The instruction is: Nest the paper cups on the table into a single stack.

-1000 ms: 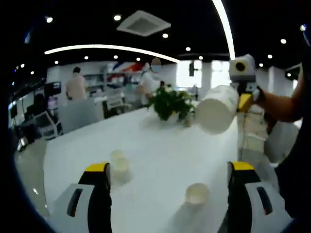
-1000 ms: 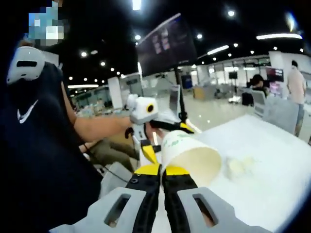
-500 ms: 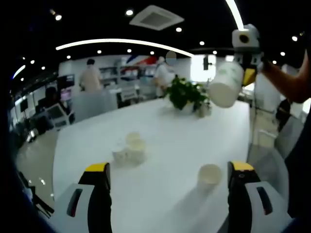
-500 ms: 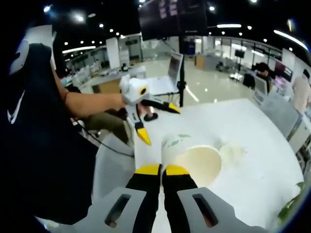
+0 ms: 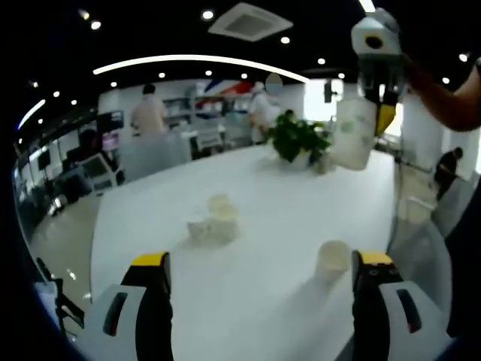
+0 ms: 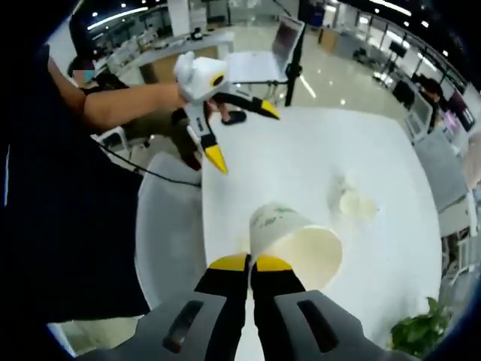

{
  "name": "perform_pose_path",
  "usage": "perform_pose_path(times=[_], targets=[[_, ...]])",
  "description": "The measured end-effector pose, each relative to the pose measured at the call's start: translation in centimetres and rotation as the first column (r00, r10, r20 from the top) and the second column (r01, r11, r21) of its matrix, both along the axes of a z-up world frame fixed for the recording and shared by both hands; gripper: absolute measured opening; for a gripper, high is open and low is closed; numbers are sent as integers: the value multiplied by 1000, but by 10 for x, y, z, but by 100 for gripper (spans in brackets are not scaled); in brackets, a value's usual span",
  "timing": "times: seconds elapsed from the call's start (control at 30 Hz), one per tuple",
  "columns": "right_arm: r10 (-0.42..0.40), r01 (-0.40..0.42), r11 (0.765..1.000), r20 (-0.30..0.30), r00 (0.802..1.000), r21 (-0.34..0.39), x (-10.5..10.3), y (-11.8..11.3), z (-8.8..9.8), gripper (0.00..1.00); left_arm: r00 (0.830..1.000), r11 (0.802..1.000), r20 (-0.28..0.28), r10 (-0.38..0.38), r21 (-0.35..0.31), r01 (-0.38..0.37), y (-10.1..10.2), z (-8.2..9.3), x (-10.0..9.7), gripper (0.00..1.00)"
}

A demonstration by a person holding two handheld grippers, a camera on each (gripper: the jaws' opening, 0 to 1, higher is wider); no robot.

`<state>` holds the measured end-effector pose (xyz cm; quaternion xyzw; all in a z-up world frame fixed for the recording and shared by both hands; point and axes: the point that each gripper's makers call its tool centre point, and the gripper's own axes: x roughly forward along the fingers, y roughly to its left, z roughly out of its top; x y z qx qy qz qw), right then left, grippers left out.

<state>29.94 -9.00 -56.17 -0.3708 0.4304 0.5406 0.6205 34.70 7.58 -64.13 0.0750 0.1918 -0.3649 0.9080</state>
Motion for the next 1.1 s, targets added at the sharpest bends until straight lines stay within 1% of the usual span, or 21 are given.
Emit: perform_pose_path(times=[0.03,0.07,0.1,0.13,0.17,0.2,0.27,0.33,0.43,0.6,0.7,0.87,1.0,1.1], targets=[[-10,10,999,4,1000,-43,2,-1,-1,0,1000,1000,-1,-3,2,3,1,-1,-1,99],[-37,35,996,-15,999,-79,2,-4,-3,0,1000,1000,-2,-3,3,3,1,-2,-1,99],[-64,56,988,-51,997,-140,-1,-9,-7,0,1000,1000,-5,-1,5,1,2,-4,-2,99],[-56,46,984,-54,997,-173,-1,-11,-8,0,1000,1000,-9,1,6,-1,3,-5,-2,99],[-62,53,981,-43,997,-188,1,-10,-9,0,1000,1000,-11,1,5,-1,3,-5,-3,99],[-77,64,973,-53,996,-222,0,-11,-11,0,1000,1000,-12,2,5,-2,3,-6,-3,99],[-73,52,964,-72,995,-259,-4,-10,-14,0,1000,1000,-14,1,6,-1,4,-7,-4,99],[-74,55,965,-62,995,-256,-2,-6,-16,0,1000,1000,-14,1,6,-1,4,-8,-5,99],[-75,57,959,-54,996,-277,0,-7,-21,0,1000,1000,-13,6,0,-6,4,-8,-5,99],[-91,69,955,-63,994,-287,0,-7,-28,0,1000,1000,-9,9,-3,-9,6,-8,-6,99],[-91,71,957,-60,994,-281,0,-5,-30,0,1000,1000,-8,16,-10,-16,8,-9,-7,99],[-83,61,959,-71,994,-275,-2,-1,-35,0,1000,1000,-18,25,-9,-25,10,-13,-9,99],[-83,60,960,-76,994,-274,-3,2,-41,0,1000,1000,-19,24,-13,-24,9,-15,-10,99],[-68,44,959,-75,995,-279,-5,2,-48,0,1000,1000,-17,20,-18,-21,6,-17,-11,99]])
